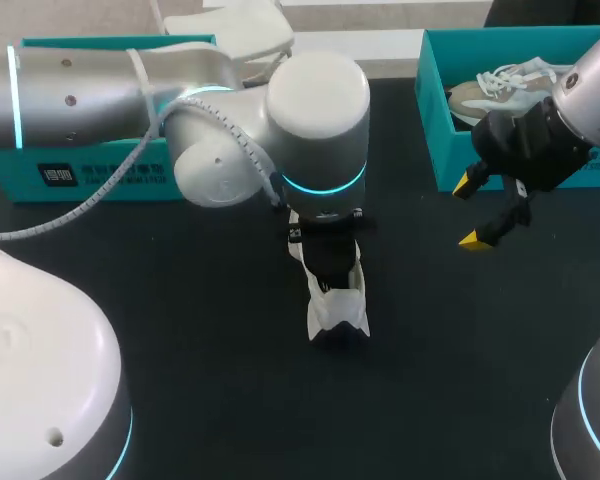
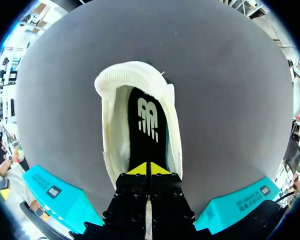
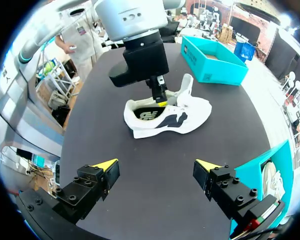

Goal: Take the shoe out of the shoebox, open the shoe tongue, remove and reinsert the insole, then place the shoe into the shoebox

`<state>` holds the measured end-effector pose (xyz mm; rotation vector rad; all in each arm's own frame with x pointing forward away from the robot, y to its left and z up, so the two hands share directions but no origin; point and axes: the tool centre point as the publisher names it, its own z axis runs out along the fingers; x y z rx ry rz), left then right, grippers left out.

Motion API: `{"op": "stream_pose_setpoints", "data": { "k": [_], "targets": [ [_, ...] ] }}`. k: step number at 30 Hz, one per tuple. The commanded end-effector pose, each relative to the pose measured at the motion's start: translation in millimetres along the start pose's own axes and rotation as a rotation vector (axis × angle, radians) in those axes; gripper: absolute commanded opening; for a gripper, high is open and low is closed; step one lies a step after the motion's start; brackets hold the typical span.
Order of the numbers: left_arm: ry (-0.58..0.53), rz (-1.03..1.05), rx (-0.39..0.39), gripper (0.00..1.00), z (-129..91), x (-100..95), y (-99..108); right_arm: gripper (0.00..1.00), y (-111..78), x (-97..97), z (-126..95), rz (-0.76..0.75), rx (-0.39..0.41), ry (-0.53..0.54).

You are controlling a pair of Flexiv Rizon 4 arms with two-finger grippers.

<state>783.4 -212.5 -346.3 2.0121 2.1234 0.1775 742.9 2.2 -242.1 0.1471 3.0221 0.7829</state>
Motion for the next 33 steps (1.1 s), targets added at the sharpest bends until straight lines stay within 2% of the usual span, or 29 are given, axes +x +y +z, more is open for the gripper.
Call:
{"op": "stream_pose_setpoints", "data": {
  "k": [1, 2, 4, 5, 6, 7, 8, 33],
  "targets": [
    [0.009, -0.011, -0.061, 0.13, 0.1, -1.9, -1.2, 1.0, 0.4, 0.3, 1.0, 0.001, 0.003, -0.001],
    [0.011, -0.012, -0.052, 0.15, 0.4, -2.1, -0.7, 1.0, 0.4, 0.3, 1.0, 0.001, 0.003, -0.001],
    [0.01, -0.016, -0.06, 0.28, 1.9, -3.5, 0.9, 1.0, 0.4, 0.3, 1.0, 0.001, 0.003, -0.001],
    [0.012, -0.016, -0.058, 0.42, 2.3, -3.8, 1.0, 1.0, 0.4, 0.3, 1.0, 0.001, 0.003, -0.001],
    [0.007, -0.017, -0.064, 0.5, 2.8, -4.4, 1.1, 1.0, 0.4, 0.3, 1.0, 0.001, 0.003, -0.001],
    [0.012, -0.015, -0.07, 0.85, 3.7, -4.9, 0.9, 1.0, 0.4, 0.3, 1.0, 0.001, 0.003, -0.001],
    [0.013, -0.014, -0.069, 1.0, 4.4, -5.1, 0.7, 1.0, 0.4, 0.3, 1.0, 0.001, 0.003, -0.001],
    [0.044, 0.0, -0.044, 1.0, -6.7, 6.2, 8.2, 1.0, 0.4, 0.3, 1.0, 0.001, 0.003, -0.001]
  ]
}}
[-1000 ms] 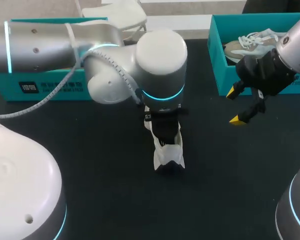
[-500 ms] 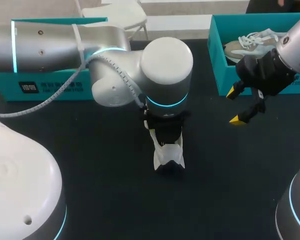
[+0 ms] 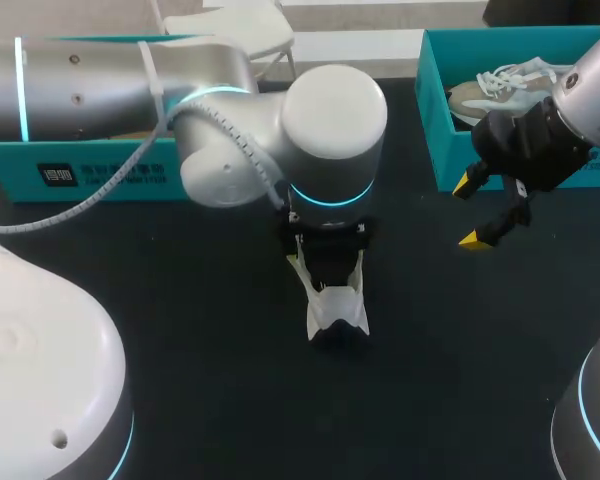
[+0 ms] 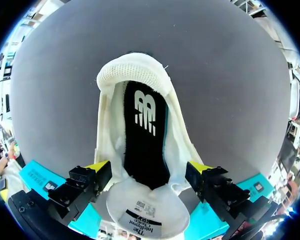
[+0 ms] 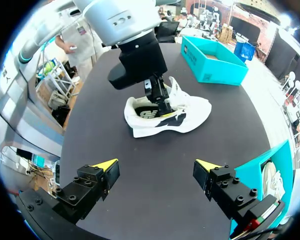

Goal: Take the shoe out of the shoebox, open the shoe tongue, remove and reinsert the insole, then place the shoe into the shoebox

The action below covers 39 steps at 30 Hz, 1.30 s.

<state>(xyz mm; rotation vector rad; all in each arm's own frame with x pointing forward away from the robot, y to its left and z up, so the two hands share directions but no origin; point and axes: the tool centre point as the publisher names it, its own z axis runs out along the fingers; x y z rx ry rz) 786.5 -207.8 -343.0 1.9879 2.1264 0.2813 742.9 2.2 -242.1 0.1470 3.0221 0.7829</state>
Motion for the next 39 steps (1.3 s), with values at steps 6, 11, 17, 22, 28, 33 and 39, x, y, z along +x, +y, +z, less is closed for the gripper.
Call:
{"op": "stream_pose_setpoints", "data": {
  "k": [6, 11, 17, 22, 28, 33, 39],
  "targets": [
    [-0.017, 0.011, 0.023, 1.0, -17.1, 2.8, 12.9, 1.0, 0.4, 0.2, 1.0, 0.001, 0.003, -0.001],
    [-0.017, 0.004, 0.015, 1.0, -24.2, 3.7, 24.5, 1.0, 0.4, 0.2, 1.0, 0.001, 0.003, -0.001],
    [-0.024, -0.006, 0.016, 1.0, -33.0, 7.6, 43.0, 1.0, 0.4, 0.2, 1.0, 0.001, 0.003, -0.001],
    [-0.03, -0.033, 0.002, 1.0, -32.3, 3.7, 62.7, 1.0, 0.4, 0.2, 1.0, 0.001, 0.003, -0.001],
    [-0.028, -0.031, -0.01, 0.72, -25.0, -6.2, 78.7, 1.0, 0.4, 0.2, 1.0, 0.001, 0.003, -0.001],
    [-0.05, -0.019, 0.0, 0.47, -30.4, -11.3, 78.7, 1.0, 0.4, 0.2, 1.0, 0.001, 0.003, -0.001],
    [-0.041, 0.008, 0.013, 0.43, -26.9, -9.2, 68.0, 1.0, 0.4, 0.2, 1.0, 0.001, 0.003, -0.001]
  ]
}}
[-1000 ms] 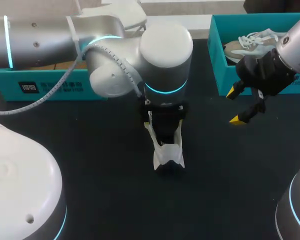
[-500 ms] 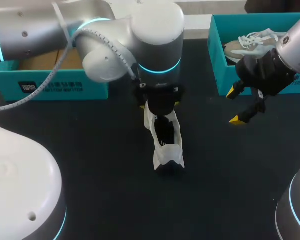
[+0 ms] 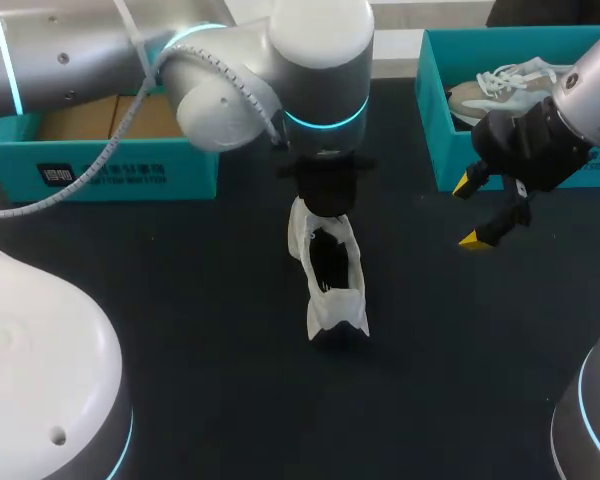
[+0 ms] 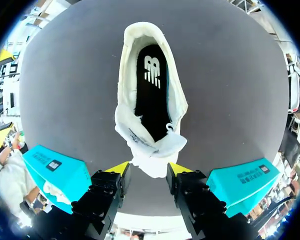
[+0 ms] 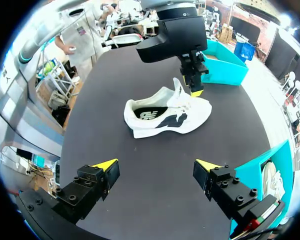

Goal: Take the shoe out of the shoebox, open the shoe tongue, remove and reinsert the insole, then place the shoe into the shoebox

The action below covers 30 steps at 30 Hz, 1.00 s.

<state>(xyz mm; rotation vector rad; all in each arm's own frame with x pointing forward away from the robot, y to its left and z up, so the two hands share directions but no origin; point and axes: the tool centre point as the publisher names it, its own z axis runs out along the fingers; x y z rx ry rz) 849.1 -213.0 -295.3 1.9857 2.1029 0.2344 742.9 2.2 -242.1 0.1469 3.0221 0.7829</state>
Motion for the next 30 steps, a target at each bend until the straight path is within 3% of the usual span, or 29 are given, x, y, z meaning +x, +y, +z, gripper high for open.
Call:
{"op": "stream_pose_setpoints", "data": {
  "k": [1, 10, 22, 30],
  "targets": [
    [-0.002, 0.005, 0.008, 0.42, 0.9, 2.5, -6.8, 1.0, 0.4, 0.2, 1.0, 0.001, 0.003, -0.001],
    [0.0, 0.002, 0.057, 0.36, 8.1, 8.2, -20.5, 1.0, 0.4, 0.2, 1.0, 0.001, 0.003, -0.001],
    [-0.037, 0.011, 0.1, 0.42, 10.1, 5.7, -56.8, 1.0, 0.4, 0.2, 1.0, 0.001, 0.003, -0.001],
    [-0.035, 0.034, 0.105, 0.4, 2.7, 7.1, -66.5, 1.0, 0.4, 0.2, 1.0, 0.001, 0.003, -0.001]
  ]
}}
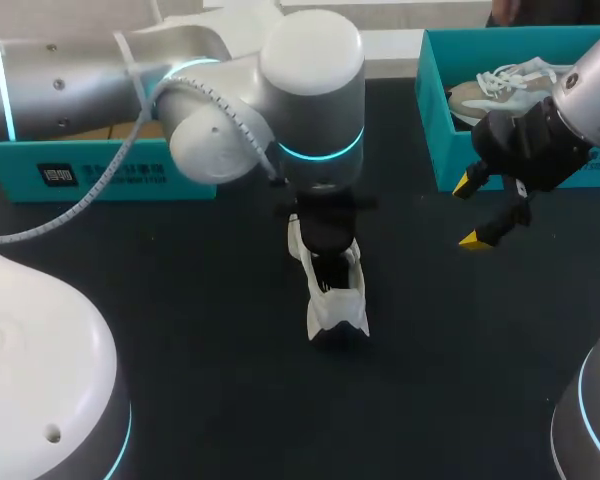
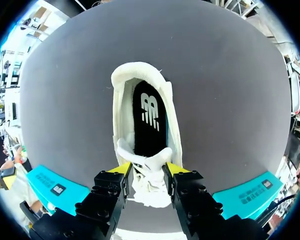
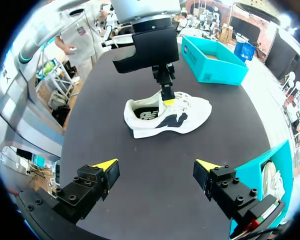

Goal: Take the shoe out of the shoebox, open the shoe tongue, remove and reinsert the insole, then place the shoe into the shoebox

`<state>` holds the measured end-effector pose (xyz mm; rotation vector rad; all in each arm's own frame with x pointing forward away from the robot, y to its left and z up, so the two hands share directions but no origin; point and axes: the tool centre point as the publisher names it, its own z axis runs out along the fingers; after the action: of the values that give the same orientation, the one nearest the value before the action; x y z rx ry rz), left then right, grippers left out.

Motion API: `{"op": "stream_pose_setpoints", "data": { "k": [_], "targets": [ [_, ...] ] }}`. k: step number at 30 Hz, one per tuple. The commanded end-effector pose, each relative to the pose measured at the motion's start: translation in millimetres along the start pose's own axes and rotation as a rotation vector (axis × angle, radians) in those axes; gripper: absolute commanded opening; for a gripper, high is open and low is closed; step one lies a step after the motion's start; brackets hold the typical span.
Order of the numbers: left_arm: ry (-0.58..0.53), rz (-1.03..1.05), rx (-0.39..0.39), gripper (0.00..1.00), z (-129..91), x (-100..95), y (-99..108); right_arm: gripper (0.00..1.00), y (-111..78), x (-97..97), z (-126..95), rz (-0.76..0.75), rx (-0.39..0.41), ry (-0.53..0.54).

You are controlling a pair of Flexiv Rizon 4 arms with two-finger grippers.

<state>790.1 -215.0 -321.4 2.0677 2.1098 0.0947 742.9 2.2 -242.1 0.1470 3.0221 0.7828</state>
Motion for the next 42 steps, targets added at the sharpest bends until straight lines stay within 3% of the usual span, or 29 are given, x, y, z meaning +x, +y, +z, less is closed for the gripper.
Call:
{"op": "stream_pose_setpoints", "data": {
  "k": [1, 17, 24, 29, 31, 42],
  "targets": [
    [-0.003, 0.006, -0.004, 0.4, -5.8, 4.0, -4.2, 1.0, 0.4, 0.2, 1.0, 0.001, 0.003, -0.001],
    [-0.002, -0.032, 0.018, 0.42, -2.6, 11.4, -24.4, 1.0, 0.4, 0.2, 1.0, 0.001, 0.003, -0.001],
    [-0.03, -0.051, -0.006, 0.43, -11.9, -4.5, -5.1, 1.0, 0.4, 0.2, 1.0, 0.001, 0.003, -0.001],
    [-0.029, -0.033, -0.049, 0.42, 1.0, -23.3, 6.0, 1.0, 0.4, 0.2, 1.0, 0.001, 0.003, -0.001],
    [-0.036, -0.037, -0.03, 0.43, 3.6, -24.8, 4.7, 1.0, 0.4, 0.2, 1.0, 0.001, 0.003, -0.001],
    [-0.035, -0.068, 0.015, 0.43, 16.8, -8.9, -17.1, 1.0, 0.4, 0.2, 1.0, 0.001, 0.003, -0.001]
  ]
}}
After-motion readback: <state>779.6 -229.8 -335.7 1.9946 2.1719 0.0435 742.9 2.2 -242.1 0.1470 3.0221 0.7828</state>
